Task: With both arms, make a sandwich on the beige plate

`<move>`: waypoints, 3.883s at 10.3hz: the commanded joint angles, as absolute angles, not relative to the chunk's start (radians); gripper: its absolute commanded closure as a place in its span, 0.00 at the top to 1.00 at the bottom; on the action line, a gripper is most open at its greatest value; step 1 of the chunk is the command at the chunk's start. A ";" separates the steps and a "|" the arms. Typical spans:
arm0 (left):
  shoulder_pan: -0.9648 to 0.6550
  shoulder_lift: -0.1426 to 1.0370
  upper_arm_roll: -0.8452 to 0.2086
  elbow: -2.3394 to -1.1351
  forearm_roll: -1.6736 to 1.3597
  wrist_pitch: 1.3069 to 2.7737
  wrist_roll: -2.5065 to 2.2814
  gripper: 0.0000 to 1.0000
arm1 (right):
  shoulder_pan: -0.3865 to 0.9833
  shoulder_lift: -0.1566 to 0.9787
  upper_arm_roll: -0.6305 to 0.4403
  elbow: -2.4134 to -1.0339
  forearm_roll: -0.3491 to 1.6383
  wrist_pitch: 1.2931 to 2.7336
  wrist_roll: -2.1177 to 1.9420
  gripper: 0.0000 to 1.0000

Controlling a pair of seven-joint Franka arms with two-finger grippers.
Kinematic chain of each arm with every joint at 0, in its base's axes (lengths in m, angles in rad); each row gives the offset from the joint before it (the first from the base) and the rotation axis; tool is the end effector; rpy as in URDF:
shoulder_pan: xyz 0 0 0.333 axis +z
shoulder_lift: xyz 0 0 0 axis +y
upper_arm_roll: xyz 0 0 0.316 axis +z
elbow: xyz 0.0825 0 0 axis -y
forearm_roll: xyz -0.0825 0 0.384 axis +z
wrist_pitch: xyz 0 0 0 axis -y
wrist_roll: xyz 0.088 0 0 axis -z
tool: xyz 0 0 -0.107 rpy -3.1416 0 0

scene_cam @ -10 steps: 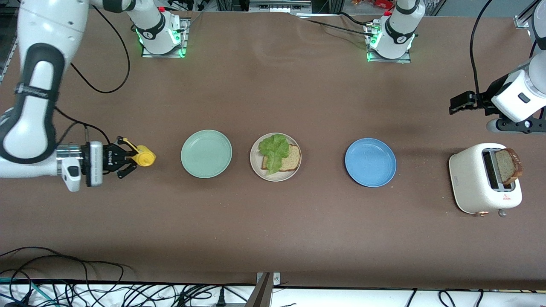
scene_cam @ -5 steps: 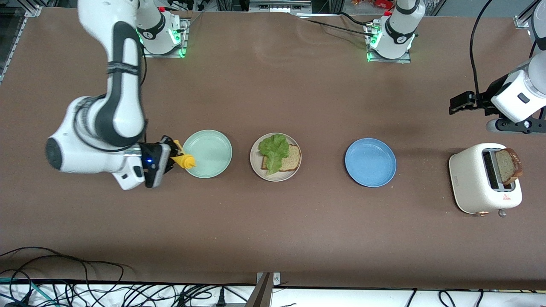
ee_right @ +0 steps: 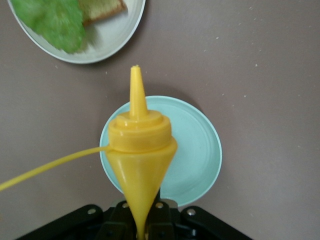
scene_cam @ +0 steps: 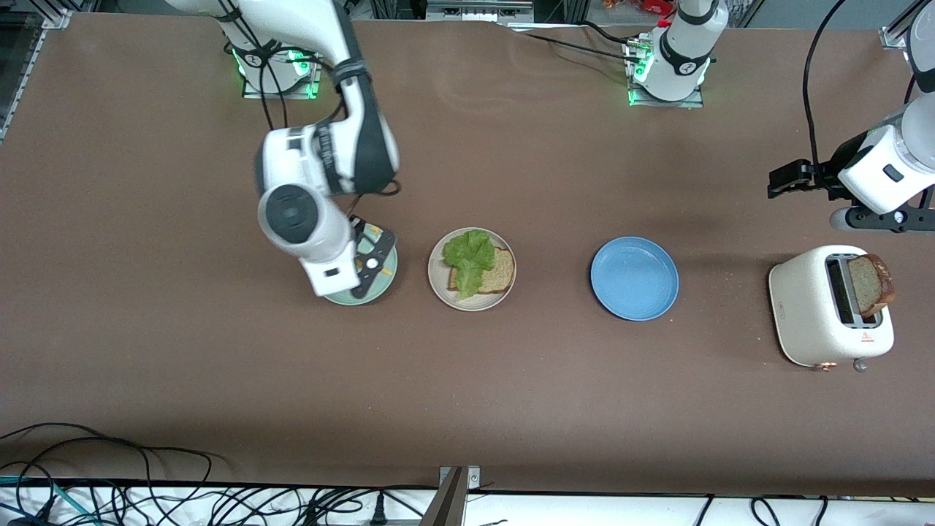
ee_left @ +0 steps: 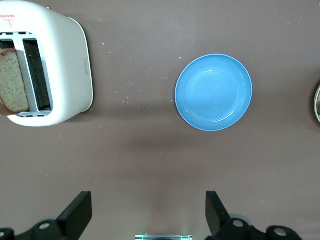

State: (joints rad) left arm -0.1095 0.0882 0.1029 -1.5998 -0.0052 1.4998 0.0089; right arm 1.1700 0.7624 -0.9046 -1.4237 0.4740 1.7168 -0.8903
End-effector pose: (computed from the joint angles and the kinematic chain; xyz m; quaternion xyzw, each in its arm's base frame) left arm 0.5673 -0.0066 0.5562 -0.9956 0.0074 0.0937 0.0018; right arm 0.5961 0.3377 0.3491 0.8393 0.5326 -0.1045 0.0328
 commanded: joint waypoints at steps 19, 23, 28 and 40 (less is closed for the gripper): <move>0.133 0.280 0.115 -1.588 0.224 1.756 0.239 1.00 | 1.277 0.885 -0.954 -1.224 0.250 1.626 -0.750 0.00; 0.187 0.376 0.114 -1.589 0.207 1.871 0.248 1.00 | 1.204 0.870 -1.083 -1.279 0.636 1.618 -0.797 0.00; 0.213 0.434 0.115 -1.589 0.198 1.948 0.267 0.46 | 1.039 0.816 -1.158 -1.469 1.079 1.559 -1.243 0.00; 0.177 0.456 0.101 -1.387 0.210 1.788 0.265 0.00 | 0.304 0.837 -0.754 -1.589 1.401 1.128 -2.306 0.00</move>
